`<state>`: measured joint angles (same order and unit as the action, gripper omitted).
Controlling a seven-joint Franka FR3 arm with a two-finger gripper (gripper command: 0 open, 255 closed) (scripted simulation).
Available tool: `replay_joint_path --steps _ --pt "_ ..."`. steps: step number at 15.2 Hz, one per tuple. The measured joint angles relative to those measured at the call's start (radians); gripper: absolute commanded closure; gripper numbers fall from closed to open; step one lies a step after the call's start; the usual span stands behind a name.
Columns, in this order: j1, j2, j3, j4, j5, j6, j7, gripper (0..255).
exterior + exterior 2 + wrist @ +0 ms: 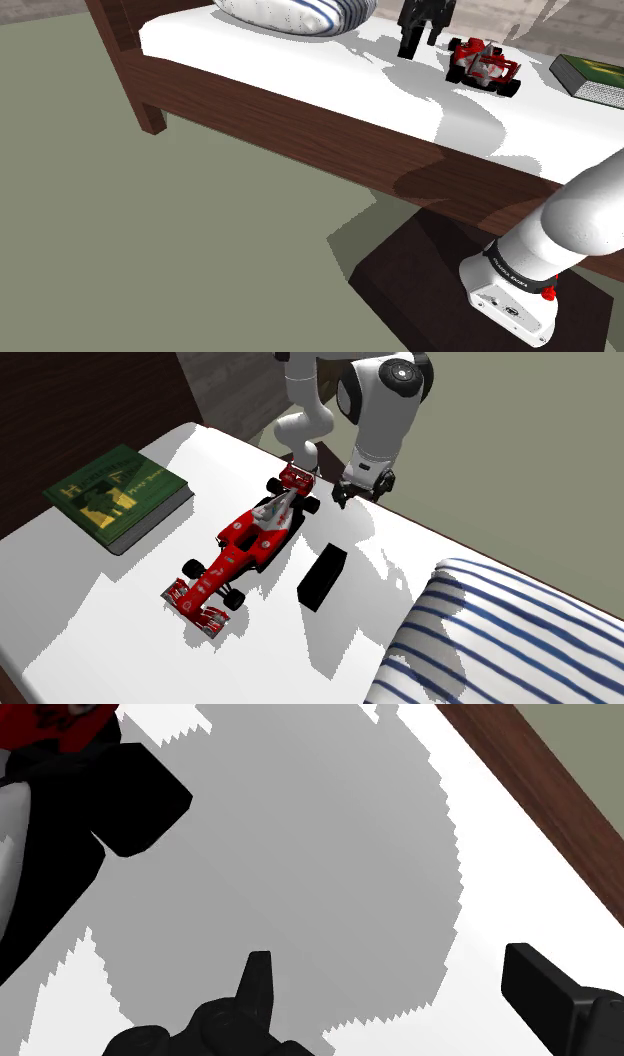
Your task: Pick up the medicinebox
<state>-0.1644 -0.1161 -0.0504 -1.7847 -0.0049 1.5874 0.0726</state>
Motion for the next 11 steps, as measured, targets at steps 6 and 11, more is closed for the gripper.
replay_joint_path --steps 6,11 --pt "-0.048 0.181 -0.048 0.245 0.004 -0.032 0.044 0" --pt "-0.095 0.338 -0.088 0.472 0.022 -0.076 0.077 0"
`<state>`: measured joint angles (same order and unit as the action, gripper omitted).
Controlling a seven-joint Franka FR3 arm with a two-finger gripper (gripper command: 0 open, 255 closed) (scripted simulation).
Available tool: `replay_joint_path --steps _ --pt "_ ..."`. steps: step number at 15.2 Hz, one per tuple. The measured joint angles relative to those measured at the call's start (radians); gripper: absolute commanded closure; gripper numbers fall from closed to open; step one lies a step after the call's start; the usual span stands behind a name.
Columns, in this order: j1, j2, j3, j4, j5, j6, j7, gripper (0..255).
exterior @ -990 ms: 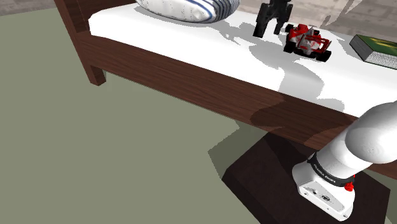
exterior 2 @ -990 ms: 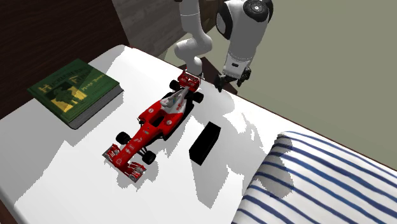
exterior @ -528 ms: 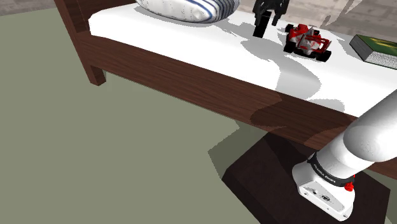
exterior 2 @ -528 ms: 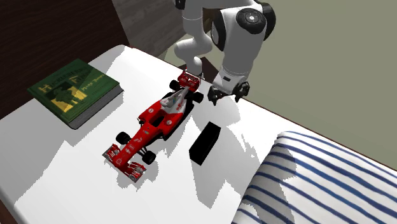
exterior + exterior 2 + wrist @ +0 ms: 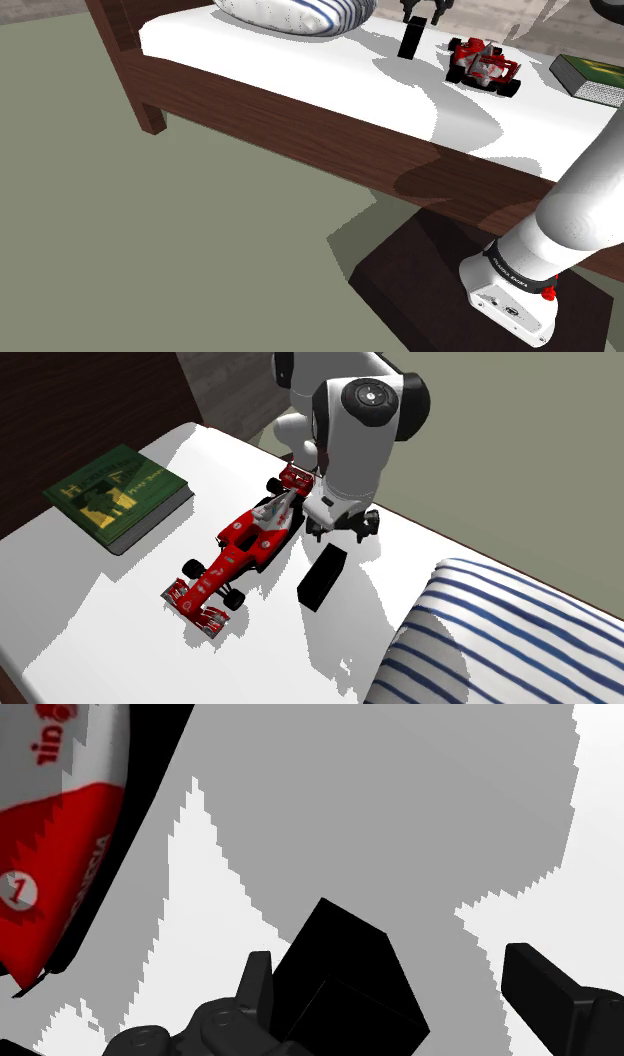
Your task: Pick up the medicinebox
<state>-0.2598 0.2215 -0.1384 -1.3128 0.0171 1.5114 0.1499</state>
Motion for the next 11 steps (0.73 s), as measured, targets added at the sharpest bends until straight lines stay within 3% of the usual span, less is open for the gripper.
replay_joint_path --steps 1,3,10,11 --pt "-0.011 0.050 -0.007 0.074 0.007 -0.019 0.008 0" --pt "-0.019 0.075 -0.012 0.102 0.011 -0.019 0.014 0" --pt "-0.016 0.050 -0.013 -0.015 0.007 0.074 0.018 0" --pt "-0.015 0.049 -0.013 -0.019 0.007 0.078 0.019 255"
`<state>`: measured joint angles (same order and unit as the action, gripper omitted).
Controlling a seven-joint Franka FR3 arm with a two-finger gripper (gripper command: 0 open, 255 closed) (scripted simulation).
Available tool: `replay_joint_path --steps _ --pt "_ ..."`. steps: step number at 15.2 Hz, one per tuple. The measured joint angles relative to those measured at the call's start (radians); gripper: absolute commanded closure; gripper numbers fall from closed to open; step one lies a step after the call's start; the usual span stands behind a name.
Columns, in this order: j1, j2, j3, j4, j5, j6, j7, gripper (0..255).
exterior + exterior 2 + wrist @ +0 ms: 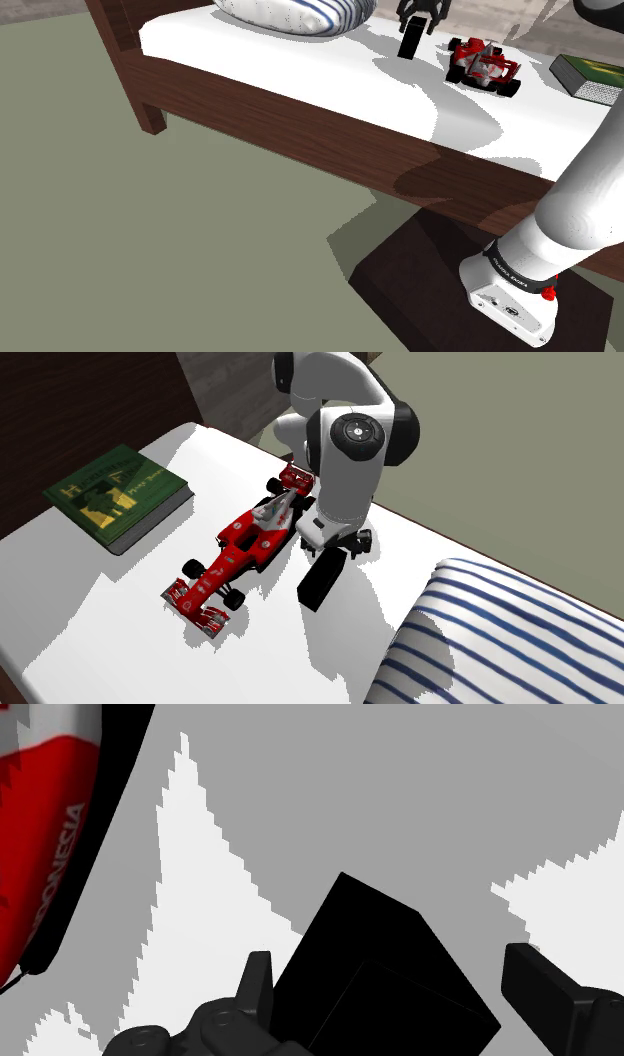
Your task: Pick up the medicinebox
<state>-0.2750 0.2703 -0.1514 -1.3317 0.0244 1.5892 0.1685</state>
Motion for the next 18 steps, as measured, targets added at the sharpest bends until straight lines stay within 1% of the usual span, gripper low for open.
replay_joint_path --steps 10,15,18 --pt "0.001 -0.002 0.001 -0.004 0.000 0.005 0.000 255" --pt "-0.003 0.014 -0.001 0.068 0.002 -0.054 -0.002 255" --pt "-0.005 0.032 -0.001 0.138 0.005 -0.106 -0.001 255"
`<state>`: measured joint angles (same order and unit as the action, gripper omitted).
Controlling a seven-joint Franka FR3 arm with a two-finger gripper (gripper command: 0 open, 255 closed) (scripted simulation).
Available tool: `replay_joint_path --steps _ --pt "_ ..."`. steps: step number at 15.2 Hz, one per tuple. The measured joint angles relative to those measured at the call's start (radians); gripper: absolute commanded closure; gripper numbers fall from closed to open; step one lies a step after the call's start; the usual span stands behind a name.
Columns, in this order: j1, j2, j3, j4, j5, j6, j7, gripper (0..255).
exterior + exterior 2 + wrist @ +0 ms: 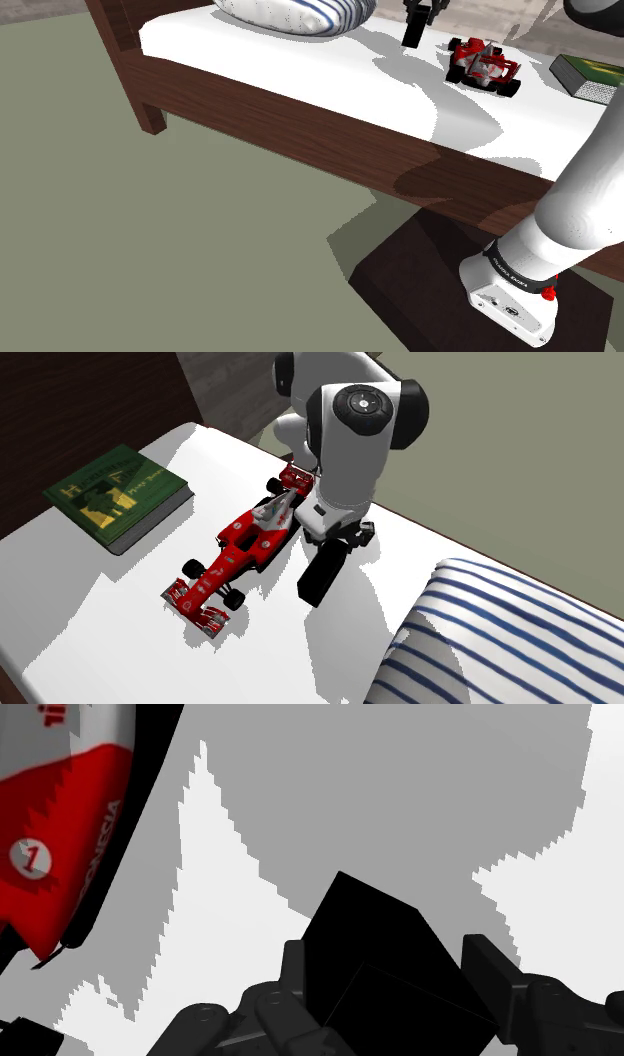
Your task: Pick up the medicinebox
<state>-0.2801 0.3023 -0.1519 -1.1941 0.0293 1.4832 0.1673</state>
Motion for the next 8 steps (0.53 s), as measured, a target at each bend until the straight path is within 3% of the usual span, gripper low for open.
replay_joint_path --steps 8 --pt "-0.016 0.085 -0.001 0.237 0.014 -0.152 -0.006 255"
